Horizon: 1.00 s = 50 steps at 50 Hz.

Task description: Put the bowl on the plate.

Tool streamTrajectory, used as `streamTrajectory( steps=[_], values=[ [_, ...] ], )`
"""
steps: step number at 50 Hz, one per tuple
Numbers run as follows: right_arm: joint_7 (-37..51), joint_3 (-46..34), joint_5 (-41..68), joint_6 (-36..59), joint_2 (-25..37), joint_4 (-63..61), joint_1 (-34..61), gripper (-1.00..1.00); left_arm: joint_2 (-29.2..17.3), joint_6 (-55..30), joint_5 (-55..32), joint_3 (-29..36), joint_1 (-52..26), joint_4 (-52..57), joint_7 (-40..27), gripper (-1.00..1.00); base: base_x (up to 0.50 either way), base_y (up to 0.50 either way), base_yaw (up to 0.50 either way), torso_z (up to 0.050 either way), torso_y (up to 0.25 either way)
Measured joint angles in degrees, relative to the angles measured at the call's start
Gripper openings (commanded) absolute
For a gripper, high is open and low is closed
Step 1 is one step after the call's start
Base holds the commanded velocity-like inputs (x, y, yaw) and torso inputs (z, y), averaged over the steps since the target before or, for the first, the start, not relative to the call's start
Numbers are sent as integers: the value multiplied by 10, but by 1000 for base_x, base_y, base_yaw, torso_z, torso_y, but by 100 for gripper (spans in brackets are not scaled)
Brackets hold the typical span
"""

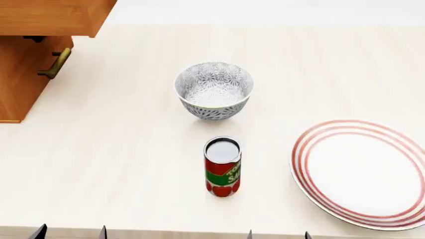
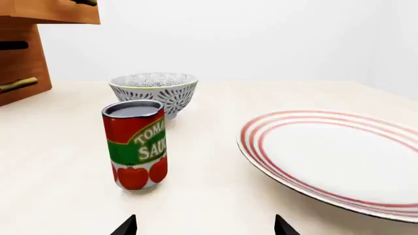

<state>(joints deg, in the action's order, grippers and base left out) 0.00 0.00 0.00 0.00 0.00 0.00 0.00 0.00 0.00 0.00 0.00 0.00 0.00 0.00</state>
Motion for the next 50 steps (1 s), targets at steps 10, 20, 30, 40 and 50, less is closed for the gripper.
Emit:
streamTrajectory(
  steps=[10, 20, 30, 40, 50],
  values=[
    [16, -15, 2, 19, 11, -14, 4, 100, -13, 6, -8, 16, -2, -3, -8, 100, 0, 0, 0, 0, 0],
    [32, -19, 15, 55, 29, -45, 13, 100, -28, 9, -14, 31, -8, 1, -17, 100, 0, 0, 0, 0, 0],
    [46, -11, 30, 107, 47, -93, 28, 100, -41, 1, -20, 38, -17, 18, -28, 100, 0, 0, 0, 0, 0],
    [59, -1, 46, 147, 60, -127, 40, 100, -50, -10, -36, 40, -27, 35, -34, 100, 0, 0, 0, 0, 0],
    [68, 7, 60, 176, 72, -152, 49, 100, -57, -14, -49, 44, -34, 45, -40, 100, 0, 0, 0, 0, 0]
  ],
)
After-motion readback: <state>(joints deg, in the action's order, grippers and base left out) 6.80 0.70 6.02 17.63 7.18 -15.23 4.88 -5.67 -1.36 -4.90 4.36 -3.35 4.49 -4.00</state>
